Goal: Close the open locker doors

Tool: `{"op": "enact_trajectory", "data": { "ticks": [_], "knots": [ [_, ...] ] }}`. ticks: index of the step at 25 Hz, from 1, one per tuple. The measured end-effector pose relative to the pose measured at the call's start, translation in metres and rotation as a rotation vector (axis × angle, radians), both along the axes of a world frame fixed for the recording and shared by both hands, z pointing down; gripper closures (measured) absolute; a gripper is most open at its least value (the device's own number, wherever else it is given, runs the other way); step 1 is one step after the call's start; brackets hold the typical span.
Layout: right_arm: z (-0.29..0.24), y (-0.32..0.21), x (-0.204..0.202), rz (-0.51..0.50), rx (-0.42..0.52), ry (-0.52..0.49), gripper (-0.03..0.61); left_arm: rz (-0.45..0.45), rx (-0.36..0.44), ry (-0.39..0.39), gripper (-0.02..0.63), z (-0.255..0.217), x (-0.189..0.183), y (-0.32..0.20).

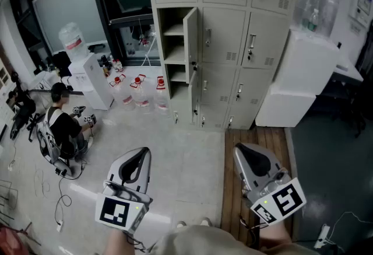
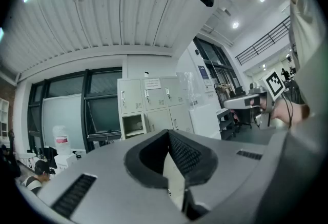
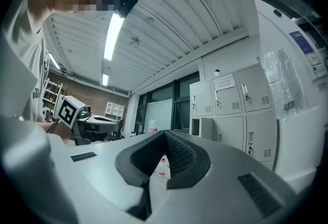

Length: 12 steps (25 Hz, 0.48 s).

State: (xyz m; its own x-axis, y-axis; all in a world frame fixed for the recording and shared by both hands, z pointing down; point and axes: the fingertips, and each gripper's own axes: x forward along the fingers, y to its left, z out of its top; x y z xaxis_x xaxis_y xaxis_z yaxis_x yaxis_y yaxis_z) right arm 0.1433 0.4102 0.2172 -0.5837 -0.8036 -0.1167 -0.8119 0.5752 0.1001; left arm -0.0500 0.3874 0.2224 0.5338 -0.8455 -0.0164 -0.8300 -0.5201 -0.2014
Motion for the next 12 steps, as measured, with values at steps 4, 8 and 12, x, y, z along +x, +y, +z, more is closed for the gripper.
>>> {"op": "enact_trajectory", "data": {
  "ticks": [4, 8, 12],
  "knots": [
    [0.0059, -0.001, -0.001, -0.003, -0.014, -0.013, 0.574, -0.007, -0.013, -0.003, 0.607, 0.0063, -0.0014, 0.0017],
    [0.0059, -0.0026, 0.0022, 0.004, -0.026, -0.043, 0.572, -0.009, -0.017, -0.003, 0.607, 0.0065, -0.0008, 0.0015],
    [0.0064, -0.0026, 0.005, 0.006, -0.027, -0.051, 0.572, -0.008, -0.022, -0.002, 0.607, 0.0085, 0.0022, 0.0015]
  ]
}}
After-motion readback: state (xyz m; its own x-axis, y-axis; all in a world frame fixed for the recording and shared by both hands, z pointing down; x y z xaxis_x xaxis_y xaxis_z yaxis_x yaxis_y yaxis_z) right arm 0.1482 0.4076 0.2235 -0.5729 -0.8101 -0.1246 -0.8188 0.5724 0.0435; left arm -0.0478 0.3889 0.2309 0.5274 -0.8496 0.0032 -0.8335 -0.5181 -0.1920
